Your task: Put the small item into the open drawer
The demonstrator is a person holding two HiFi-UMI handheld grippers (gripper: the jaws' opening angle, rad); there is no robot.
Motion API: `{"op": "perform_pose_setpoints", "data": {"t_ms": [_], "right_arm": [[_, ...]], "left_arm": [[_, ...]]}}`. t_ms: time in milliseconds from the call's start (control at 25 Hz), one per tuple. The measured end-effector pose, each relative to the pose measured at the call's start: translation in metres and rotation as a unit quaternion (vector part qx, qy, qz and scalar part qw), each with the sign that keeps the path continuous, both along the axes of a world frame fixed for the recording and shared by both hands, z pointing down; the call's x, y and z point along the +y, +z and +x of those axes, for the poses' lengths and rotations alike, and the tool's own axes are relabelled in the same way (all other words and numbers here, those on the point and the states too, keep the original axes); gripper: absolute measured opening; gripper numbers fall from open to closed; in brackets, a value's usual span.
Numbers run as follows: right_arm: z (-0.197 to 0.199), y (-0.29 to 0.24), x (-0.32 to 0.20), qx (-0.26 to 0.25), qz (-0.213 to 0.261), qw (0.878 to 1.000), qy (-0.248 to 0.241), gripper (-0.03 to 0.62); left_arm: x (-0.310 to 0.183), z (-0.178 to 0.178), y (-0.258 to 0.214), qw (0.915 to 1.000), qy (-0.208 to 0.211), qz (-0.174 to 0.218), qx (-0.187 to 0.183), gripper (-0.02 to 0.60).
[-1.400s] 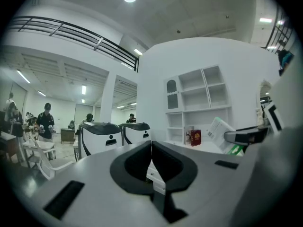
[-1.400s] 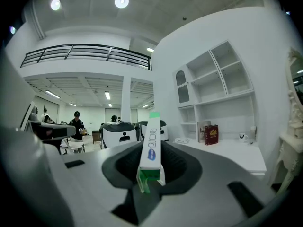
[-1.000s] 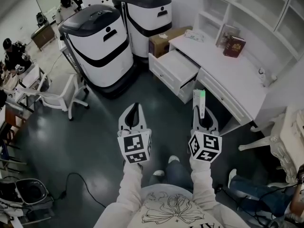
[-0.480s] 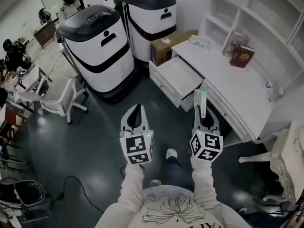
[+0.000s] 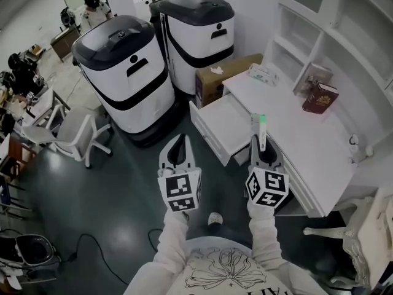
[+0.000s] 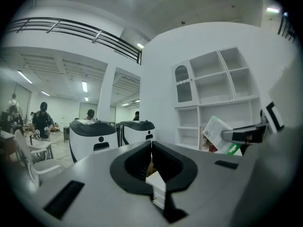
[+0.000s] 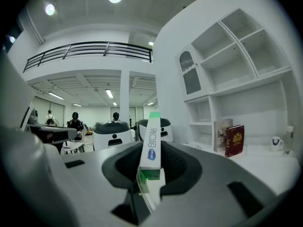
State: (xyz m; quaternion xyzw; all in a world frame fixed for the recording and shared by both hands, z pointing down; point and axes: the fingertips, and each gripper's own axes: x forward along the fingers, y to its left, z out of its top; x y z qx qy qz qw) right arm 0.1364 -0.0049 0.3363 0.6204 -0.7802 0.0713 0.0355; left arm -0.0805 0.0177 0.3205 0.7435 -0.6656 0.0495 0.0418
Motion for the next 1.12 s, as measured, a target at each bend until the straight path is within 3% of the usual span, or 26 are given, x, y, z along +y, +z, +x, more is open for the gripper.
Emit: {"op": "perform_pose_setpoints", "data": {"t_ms": [520, 1120], "right_arm": [[0.008, 0.029, -0.097, -0.006, -0.027, 1.000, -0.007, 0.092], [-0.016, 0.074, -0.258, -0.001, -0.072, 0.997, 0.003, 0.092]], "left_arm": [[-0.100, 0.019, 0.023, 0.9997, 0.003, -0.024, 0.001, 0.008], [-0.278, 0.017, 0.059, 0.9971, 0.051, -0.056, -0.007, 0.008]]}}
